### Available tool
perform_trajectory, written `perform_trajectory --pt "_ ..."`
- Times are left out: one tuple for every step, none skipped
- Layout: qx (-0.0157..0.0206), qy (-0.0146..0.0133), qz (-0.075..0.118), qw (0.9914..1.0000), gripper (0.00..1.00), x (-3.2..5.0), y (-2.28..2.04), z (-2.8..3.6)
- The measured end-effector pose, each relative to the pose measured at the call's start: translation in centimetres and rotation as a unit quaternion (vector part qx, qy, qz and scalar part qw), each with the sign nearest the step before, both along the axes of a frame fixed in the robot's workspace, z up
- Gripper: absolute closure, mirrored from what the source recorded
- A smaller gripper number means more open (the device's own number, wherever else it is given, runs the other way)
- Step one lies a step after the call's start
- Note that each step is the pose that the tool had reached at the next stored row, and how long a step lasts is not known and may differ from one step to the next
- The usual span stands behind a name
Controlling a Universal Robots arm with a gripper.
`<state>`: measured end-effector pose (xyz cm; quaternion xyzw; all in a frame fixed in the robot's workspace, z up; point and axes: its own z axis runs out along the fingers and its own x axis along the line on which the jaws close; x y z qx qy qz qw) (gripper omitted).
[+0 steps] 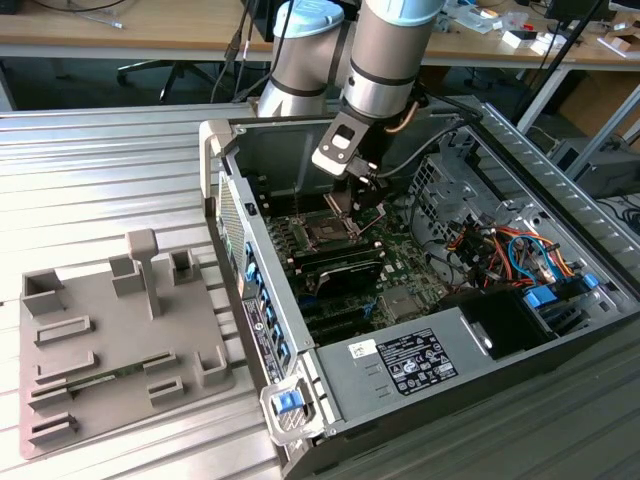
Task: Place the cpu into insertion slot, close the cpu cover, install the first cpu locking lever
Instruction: 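Place the cpu into insertion slot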
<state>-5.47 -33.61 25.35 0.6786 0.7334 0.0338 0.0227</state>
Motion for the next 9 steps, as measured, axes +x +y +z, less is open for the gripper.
perform_trajectory --pt "0.0000 0.0000 0.000 1.00000 0.45 -0.05 0.00 -0.07" --pt "0.0000 0.0000 0.000 1.00000 0.45 -0.09 0.00 -0.14" --pt "0.0000 0.0000 0.000 1.00000 0.45 -0.10 0.00 -0.16" --pt "0.0000 0.0000 0.000 1.00000 0.45 -0.11 0.00 -0.19" --pt "0.0000 0.0000 0.000 1.00000 0.45 -0.12 0.00 -0.21" --pt "0.0001 0.0000 0.000 1.00000 0.45 -0.14 0.00 -0.23" --pt "0.0001 0.0000 0.000 1.00000 0.45 -0.16 0.00 -0.25" --pt "0.0001 0.0000 0.000 1.00000 0.45 -0.17 0.00 -0.28" --pt "0.0001 0.0000 0.000 1.00000 0.45 -0.22 0.00 -0.33"
